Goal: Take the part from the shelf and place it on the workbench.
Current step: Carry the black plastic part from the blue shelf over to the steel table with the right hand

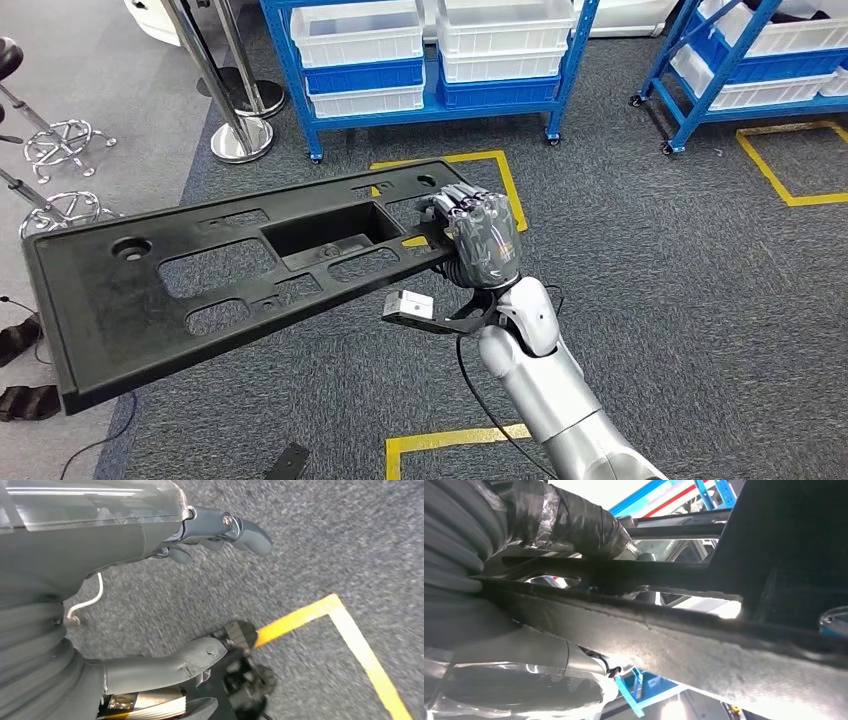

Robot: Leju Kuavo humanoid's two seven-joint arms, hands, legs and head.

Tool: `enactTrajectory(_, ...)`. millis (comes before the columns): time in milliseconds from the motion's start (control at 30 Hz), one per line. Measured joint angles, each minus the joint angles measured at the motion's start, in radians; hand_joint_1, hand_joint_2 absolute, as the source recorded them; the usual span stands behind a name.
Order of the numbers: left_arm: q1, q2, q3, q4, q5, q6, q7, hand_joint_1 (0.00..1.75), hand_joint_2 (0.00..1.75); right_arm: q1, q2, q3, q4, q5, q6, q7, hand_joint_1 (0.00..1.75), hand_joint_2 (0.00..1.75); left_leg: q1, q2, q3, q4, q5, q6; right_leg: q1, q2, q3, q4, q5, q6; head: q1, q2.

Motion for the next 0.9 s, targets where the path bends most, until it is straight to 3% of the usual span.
enactTrajectory(67,-0.001,0.0,-0.003,0.0,0.0,0.0,-0.002,0.0,1.75,-0.001,-0.006,0.001,-0.001,-0.001,0.0,-0.006,1.75,1.75,0.005,0.011,0.015,-0.033,0.012,0.007,0.002,0.0,-0.01,0.02,-0.019,0.008,0.0,0.0)
enactTrajectory(167,-0.003,-0.001,-0.006,0.0,0.001,0.0,-0.003,0.0,1.75,0.0,-0.013,0.001,-0.002,-0.001,0.0,-0.015,1.75,1.75,0.007,0.026,0.019,-0.043,0.017,0.011,-0.002,-0.005,-0.086,0.175,-0.092,0.021,0.0,0.0)
enactTrajectory(200,-0.003,-0.001,-0.007,0.0,0.001,0.0,-0.003,0.0,1.75,0.002,-0.016,0.001,-0.002,-0.001,0.0,-0.016,1.75,1.75,0.008,0.031,0.017,-0.039,0.016,0.011,-0.006,-0.006,-0.114,0.224,-0.103,0.026,0.0,0.0)
enactTrajectory(233,-0.003,-0.001,-0.008,0.0,0.001,0.0,-0.003,0.0,1.75,0.005,-0.019,0.001,-0.002,-0.001,0.0,-0.016,1.75,1.75,0.009,0.036,0.014,-0.033,0.013,0.011,-0.009,-0.008,-0.127,0.243,-0.095,0.03,0.0,0.0)
enactTrajectory(267,-0.002,-0.001,-0.009,0.0,0.001,0.0,-0.003,0.0,1.75,0.007,-0.023,0.001,-0.002,-0.001,0.0,-0.016,1.75,1.75,0.011,0.041,0.011,-0.025,0.009,0.008,-0.013,-0.013,-0.123,0.224,-0.07,0.035,0.0,0.0)
enactTrajectory(333,-0.003,-0.001,-0.011,0.0,0.001,0.0,-0.003,0.0,1.75,0.007,-0.026,0.001,-0.002,-0.001,0.0,-0.016,1.75,1.75,0.016,0.05,0.004,-0.003,-0.004,-0.001,-0.017,-0.039,-0.076,0.116,-0.008,0.043,0.001,0.0)
enactTrajectory(367,-0.003,-0.001,-0.012,0.0,0.001,0.0,-0.003,0.0,1.75,0.006,-0.026,0.001,-0.003,-0.001,0.0,-0.016,1.75,1.75,0.016,0.053,-0.001,0.011,-0.012,-0.007,-0.017,-0.051,-0.056,0.069,0.01,0.041,0.0,0.0)
enactTrajectory(433,-0.003,-0.001,-0.013,0.0,0.001,0.0,-0.004,0.0,1.75,0.006,-0.026,0.001,-0.004,-0.001,0.0,-0.016,1.75,1.75,0.013,0.061,-0.009,0.027,-0.019,-0.019,-0.01,-0.059,-0.048,0.038,0.012,0.027,0.0,0.0)
enactTrajectory(500,-0.003,-0.001,-0.013,0.0,0.001,0.0,-0.004,0.0,1.75,0.005,-0.027,0.001,-0.005,-0.001,0.0,-0.016,1.75,1.75,0.013,0.072,-0.012,0.029,-0.02,-0.028,-0.007,-0.043,-0.054,0.037,0.019,0.009,-0.001,0.0)
enactTrajectory(567,-0.003,-0.001,-0.013,0.0,0.0,0.0,-0.004,0.0,1.75,0.004,-0.027,0.001,-0.006,0.002,0.0,-0.017,1.75,1.75,0.018,0.062,-0.022,0.053,-0.044,-0.037,-0.008,-0.03,-0.057,0.031,0.027,-0.006,-0.001,0.0)
enactTrajectory(667,-0.002,-0.001,-0.013,0.0,0.0,0.0,-0.005,0.0,1.75,0.004,-0.027,0.001,-0.01,0.015,0.0,-0.027,1.75,1.75,0.022,0.027,-0.084,0.209,-0.142,-0.043,-0.006,-0.01,-0.064,0.028,0.037,-0.019,-0.001,0.0)
enactTrajectory(733,0.001,-0.001,-0.013,0.0,0.001,0.0,-0.005,0.0,1.75,0.006,-0.027,0.001,-0.012,0.021,0.0,-0.035,1.75,1.75,0.022,0.02,-0.115,0.291,-0.167,-0.04,-0.001,0.007,-0.068,0.028,0.041,-0.021,-0.001,0.0)
enactTrajectory(767,0.002,-0.001,-0.013,0.0,0.001,0.0,-0.005,0.0,1.75,0.008,-0.027,0.001,-0.014,0.024,0.0,-0.038,1.75,1.75,0.021,0.018,-0.107,0.282,-0.153,-0.036,0.001,0.017,-0.07,0.028,0.043,-0.021,-0.001,0.0)
enactTrajectory(800,0.002,-0.001,-0.014,0.0,0.001,0.0,-0.005,0.0,1.75,0.01,-0.027,0.001,-0.017,0.028,0.0,-0.042,1.75,1.75,0.02,0.013,-0.081,0.237,-0.123,-0.03,0.003,0.026,-0.07,0.028,0.045,-0.02,-0.001,0.0)
enactTrajectory(867,0.0,-0.001,-0.014,0.0,0.001,0.001,-0.005,0.0,1.75,0.011,-0.026,0.0,-0.028,0.033,0.0,-0.051,1.75,1.75,0.018,-0.014,-0.013,0.107,-0.068,-0.017,0.004,0.044,-0.071,0.029,0.05,-0.016,-0.001,0.0)
enactTrajectory(900,-0.001,-0.001,-0.015,0.0,0.001,0.002,-0.005,0.0,1.75,0.01,-0.025,0.0,-0.033,0.034,0.0,-0.056,1.75,1.75,0.015,-0.029,0.011,0.059,-0.055,-0.013,0.002,0.052,-0.074,0.028,0.053,-0.011,-0.001,0.0)
